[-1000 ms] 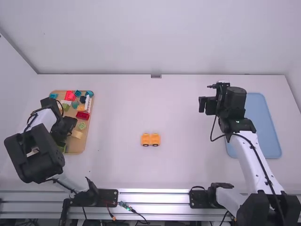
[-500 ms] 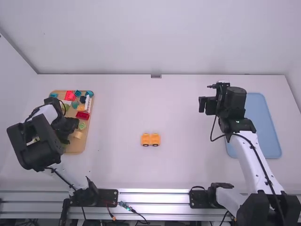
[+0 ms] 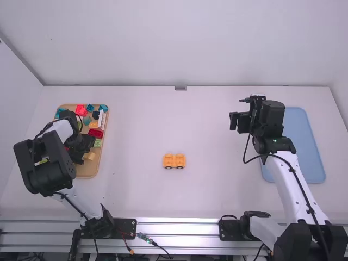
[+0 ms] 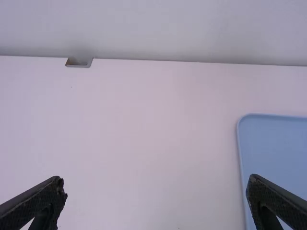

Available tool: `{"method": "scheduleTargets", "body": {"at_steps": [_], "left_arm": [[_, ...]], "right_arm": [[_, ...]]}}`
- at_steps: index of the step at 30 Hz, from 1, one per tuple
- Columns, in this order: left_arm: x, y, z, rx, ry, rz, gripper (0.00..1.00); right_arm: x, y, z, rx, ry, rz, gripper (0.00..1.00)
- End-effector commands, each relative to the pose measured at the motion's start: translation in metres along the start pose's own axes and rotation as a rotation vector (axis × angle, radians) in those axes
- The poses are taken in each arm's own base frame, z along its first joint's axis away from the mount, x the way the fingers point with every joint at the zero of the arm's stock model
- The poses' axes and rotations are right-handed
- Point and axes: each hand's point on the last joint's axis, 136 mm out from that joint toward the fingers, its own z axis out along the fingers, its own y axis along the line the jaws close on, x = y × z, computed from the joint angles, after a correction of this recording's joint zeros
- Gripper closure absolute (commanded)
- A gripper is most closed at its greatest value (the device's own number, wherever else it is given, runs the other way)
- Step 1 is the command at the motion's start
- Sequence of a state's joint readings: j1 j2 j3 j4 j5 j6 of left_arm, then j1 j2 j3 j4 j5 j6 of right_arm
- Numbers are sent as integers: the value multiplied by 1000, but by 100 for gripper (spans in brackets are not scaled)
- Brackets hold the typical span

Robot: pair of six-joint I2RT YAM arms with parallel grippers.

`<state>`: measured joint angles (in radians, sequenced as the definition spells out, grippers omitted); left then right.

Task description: Assemble lego blocks to make yellow taxi

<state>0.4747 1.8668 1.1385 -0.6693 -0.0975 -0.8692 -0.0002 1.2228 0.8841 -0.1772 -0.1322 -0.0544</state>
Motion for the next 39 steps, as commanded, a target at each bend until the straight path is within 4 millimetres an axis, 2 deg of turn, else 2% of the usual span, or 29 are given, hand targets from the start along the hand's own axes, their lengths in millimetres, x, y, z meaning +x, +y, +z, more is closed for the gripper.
{"method": "scheduleTargets", "body": {"at_steps": [1,7,14,18,32,35,39], "left_arm": [[3,8,4,-35,-4,0,13],[4,7,10,-22,-11,0,22],[6,11,14,-29,-10,1,21],[5,10,16,-18,-20,-2,31],[6,8,22,0,-31,5,53],[6,8,22,0,-31,3,64],[6,9,22,-2,-29,4,69]], "right_arm": [[-15,1,-7,-1,-39,-1,1],[-14,1,-7,-2,-35,-4,1],[-14,1,-7,-1,-35,-4,1],[-13,1,-7,-2,-32,-4,1],[-13,1,-7,-2,-32,-4,1],[-13,1,-7,-2,-32,-4,1],[-13,1,-7,-2,-32,-4,1]]}}
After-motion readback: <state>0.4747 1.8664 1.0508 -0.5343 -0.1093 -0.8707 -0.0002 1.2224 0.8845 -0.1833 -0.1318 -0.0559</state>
